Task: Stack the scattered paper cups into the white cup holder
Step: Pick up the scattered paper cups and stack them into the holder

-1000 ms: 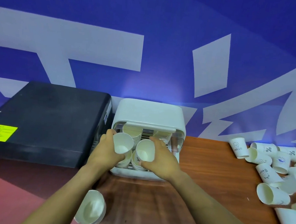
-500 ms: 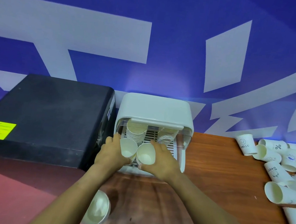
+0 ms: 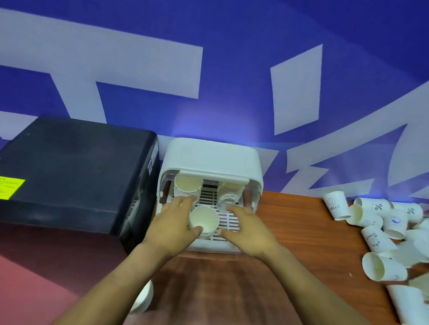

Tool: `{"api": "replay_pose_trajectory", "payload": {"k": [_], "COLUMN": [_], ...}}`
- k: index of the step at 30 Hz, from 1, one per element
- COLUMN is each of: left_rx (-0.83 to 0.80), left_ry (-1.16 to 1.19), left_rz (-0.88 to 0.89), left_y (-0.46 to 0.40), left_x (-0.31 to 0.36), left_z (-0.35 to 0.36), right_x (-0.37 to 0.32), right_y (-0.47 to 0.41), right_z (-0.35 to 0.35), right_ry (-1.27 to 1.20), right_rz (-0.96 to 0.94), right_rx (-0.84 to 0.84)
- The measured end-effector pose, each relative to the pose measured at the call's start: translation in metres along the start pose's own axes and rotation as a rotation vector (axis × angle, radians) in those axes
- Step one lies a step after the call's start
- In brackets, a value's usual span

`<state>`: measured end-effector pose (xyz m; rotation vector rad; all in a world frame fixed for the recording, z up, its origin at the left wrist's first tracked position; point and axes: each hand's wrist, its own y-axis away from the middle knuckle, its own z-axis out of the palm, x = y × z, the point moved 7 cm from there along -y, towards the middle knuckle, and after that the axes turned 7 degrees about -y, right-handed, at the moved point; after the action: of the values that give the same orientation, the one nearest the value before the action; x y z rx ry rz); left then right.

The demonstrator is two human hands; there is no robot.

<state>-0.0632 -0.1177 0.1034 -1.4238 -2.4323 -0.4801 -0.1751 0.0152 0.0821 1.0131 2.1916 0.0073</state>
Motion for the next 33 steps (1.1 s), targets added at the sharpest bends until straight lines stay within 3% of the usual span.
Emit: {"api": "replay_pose_trajectory", "payload": {"k": [4,15,24,33], "left_rx": [0.089,0.025,0.003,-0.187], "left_ry": [-0.015,-0.024,0.010,-0.029], "left_rz": [0.104,0.129,0.138,0.080], "left_y": [0.015,0.052,0.080,0.105], "left_x": [0.039,0.135,0.287,0.380], "left_z": [-0.008,0.015,0.090,0.185], "right_x": [0.013,0.066,0.211,0.334], "right_y": [0.032,0.099,0.185,0.240], "right_z": [-0.022,-0.069,-0.148,-0.183], "right_ry": [0.020,-0.097,-0.109,-0.121], "right_rz": [0.004,0.002,0.025,0.123], "right_rx": [0.053,0.104,0.125,0.072]}}
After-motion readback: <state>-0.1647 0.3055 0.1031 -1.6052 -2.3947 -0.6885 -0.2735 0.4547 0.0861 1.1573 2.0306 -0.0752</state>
